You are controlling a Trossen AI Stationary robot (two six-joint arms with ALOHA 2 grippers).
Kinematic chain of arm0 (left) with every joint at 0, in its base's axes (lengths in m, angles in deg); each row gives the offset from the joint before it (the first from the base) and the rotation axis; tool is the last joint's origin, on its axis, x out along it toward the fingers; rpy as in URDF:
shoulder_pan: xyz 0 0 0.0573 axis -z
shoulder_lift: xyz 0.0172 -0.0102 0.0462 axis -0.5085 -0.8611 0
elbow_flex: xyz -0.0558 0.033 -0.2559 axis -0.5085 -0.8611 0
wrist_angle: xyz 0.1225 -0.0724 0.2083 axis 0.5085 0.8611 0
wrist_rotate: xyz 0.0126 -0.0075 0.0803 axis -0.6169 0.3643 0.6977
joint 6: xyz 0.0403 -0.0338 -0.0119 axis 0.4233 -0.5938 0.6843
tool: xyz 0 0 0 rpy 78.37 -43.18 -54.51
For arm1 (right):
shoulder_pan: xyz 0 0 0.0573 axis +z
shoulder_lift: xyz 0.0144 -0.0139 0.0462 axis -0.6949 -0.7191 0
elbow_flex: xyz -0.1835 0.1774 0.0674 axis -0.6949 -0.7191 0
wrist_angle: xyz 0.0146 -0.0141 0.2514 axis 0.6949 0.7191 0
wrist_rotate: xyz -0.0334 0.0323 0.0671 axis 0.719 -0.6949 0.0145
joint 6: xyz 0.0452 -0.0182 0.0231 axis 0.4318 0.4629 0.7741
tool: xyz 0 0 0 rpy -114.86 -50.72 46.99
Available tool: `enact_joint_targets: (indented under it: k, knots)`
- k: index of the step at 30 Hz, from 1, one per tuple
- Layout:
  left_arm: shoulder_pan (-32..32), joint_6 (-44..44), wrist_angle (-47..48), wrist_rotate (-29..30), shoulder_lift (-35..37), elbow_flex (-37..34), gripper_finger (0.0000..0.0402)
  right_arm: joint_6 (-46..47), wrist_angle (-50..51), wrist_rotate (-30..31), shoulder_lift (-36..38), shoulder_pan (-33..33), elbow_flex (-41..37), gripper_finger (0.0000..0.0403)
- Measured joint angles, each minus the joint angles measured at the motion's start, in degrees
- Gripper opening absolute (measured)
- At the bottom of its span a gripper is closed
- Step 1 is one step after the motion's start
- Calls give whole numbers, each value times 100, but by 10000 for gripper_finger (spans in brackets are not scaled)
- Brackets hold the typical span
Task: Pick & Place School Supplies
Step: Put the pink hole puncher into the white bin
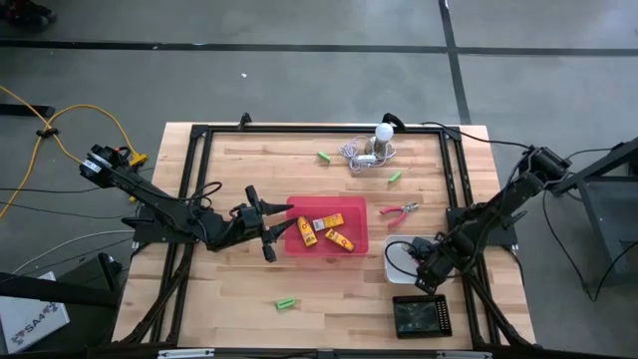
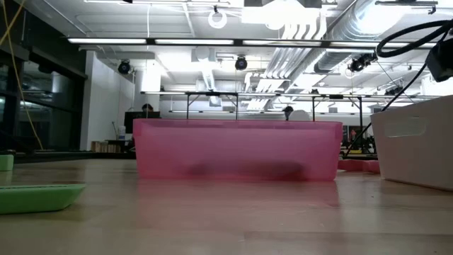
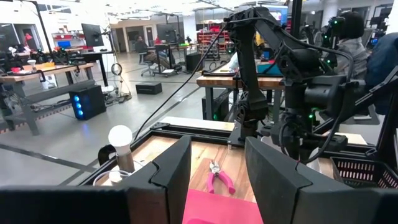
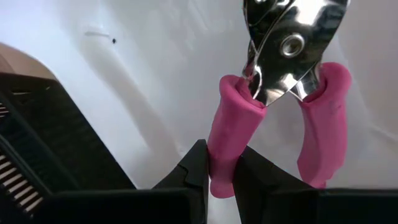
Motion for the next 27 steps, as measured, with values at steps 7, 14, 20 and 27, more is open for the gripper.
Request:
enact_joint_targets:
  k: [7, 14, 20, 27]
  knots:
    - [-2, -5, 0, 2, 0, 0, 148, -310, -2, -278, 0, -240, 0, 39]
    - [0, -17, 0, 0, 0, 0, 148, -370, -9, -355, -2, -356, 0, 39]
    - [0, -17, 0, 0, 0, 0, 148, -257, -66, -508, -155, -381, 0, 39]
    - [0, -17, 0, 0, 0, -1, 148, -393, -367, -1186, -796, -519, 0, 39]
